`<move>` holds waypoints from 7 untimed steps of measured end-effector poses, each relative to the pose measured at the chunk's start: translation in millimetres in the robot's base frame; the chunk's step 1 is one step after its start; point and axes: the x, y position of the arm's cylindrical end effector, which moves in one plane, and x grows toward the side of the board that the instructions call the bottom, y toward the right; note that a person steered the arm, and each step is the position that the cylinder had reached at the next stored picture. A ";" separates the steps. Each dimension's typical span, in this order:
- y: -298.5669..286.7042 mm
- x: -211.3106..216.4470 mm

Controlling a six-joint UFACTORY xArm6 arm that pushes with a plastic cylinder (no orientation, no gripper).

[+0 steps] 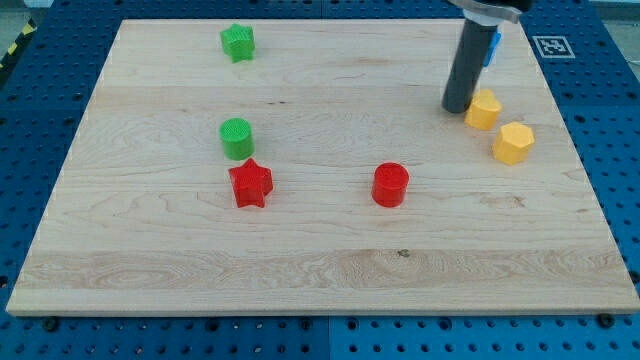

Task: Place the arm below the yellow hexagon

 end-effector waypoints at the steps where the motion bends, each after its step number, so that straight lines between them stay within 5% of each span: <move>1: 30.6 0.0; 4: 4.9 0.7; 7: 1.1 72.0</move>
